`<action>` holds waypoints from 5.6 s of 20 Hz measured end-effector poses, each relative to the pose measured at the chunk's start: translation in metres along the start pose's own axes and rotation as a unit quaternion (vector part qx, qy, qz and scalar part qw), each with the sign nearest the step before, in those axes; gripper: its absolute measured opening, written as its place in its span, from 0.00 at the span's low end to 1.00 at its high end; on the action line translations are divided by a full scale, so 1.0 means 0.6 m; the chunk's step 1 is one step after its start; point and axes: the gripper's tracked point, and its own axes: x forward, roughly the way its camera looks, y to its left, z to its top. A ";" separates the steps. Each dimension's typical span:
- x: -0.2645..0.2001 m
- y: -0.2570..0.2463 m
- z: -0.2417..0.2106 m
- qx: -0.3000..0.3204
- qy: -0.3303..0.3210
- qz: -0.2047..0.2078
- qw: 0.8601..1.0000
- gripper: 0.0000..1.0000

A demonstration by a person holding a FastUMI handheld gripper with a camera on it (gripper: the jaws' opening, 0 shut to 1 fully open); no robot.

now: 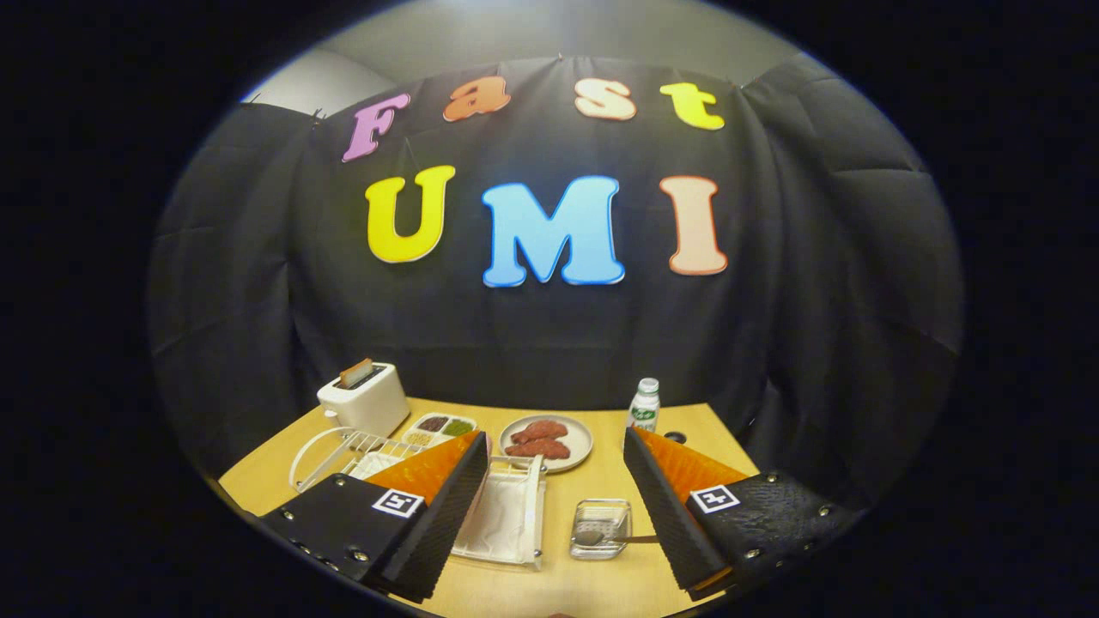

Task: Take the plate from the dish rack, then take the spoon from the basket and place it into the plate.

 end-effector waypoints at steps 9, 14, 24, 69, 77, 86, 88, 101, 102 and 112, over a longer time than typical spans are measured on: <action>0.105 0.103 -0.046 -0.017 0.191 -0.004 0.981 0.92; 0.156 0.127 -0.079 -0.040 0.239 -0.049 0.969 0.85; 0.204 0.099 -0.137 -0.065 0.310 -0.146 0.937 0.69; -0.160 0.029 -0.350 0.087 0.342 0.004 0.935 0.03; -0.118 0.036 -0.438 0.141 0.370 0.082 0.915 0.03; -0.079 0.033 -0.499 0.208 0.372 0.126 0.896 0.07; -0.083 0.015 -0.506 0.198 0.364 0.116 0.903 0.11; -0.074 -0.158 -0.314 0.045 0.067 0.017 0.997 0.27; -0.073 -0.167 -0.305 0.036 0.049 0.009 0.998 0.27; 0.014 -0.205 -0.263 0.047 -0.019 0.013 0.999 0.27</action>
